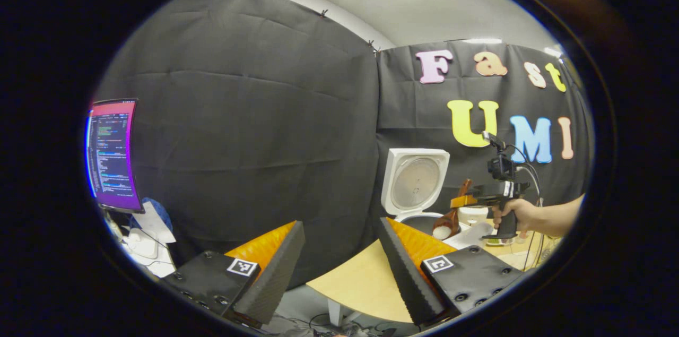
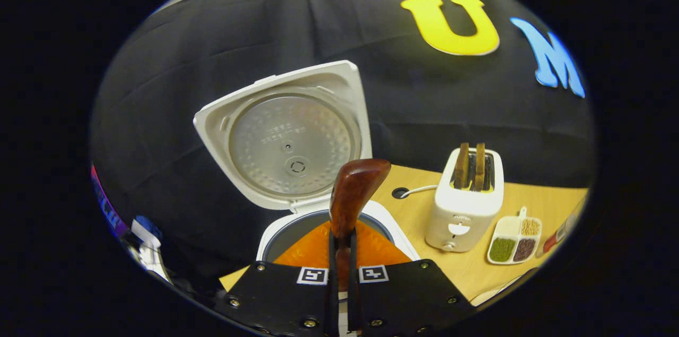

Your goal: Close the left gripper, press the button to open the rice cooker; take a wooden spoon from the chopstick holder with the right hand, scoop a spoonful of rice and pour it into the rice cooker, then put the wooden spoon back into the chopstick holder.

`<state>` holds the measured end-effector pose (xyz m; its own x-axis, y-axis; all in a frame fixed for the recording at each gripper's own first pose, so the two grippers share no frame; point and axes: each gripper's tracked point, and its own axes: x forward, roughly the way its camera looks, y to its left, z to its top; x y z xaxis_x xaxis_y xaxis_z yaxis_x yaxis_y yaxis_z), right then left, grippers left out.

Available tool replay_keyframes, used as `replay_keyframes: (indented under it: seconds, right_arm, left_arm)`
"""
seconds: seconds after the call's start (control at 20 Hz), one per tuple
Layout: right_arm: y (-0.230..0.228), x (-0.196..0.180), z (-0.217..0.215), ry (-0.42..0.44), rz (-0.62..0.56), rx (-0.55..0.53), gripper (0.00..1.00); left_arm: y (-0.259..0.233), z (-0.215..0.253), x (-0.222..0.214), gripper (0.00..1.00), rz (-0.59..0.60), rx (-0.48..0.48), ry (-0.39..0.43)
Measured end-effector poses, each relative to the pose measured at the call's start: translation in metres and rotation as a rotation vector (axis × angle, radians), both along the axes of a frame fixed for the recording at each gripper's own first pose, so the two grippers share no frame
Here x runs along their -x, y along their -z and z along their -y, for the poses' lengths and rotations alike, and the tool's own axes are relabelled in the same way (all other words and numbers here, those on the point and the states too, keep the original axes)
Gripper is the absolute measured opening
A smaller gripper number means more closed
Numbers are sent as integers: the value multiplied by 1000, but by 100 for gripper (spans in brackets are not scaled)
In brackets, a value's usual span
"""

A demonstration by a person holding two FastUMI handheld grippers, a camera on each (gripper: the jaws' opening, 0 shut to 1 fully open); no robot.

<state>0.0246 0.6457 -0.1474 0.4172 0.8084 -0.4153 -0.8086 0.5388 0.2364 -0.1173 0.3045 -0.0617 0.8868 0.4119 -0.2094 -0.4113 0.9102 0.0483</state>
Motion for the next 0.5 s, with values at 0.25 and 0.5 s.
replay_keyframes:
  seconds: [0.25, 0.5]
  right_arm:
    - [-15, 17, -15, -100, 287, 115, 7]
    - [-21, 14, -11, -130, 517, 219, 7]
  left_arm:
    - [1, -5, 13, 98, 7, -16, -3]
    - [4, -9, 21, 97, 12, -2, -9]
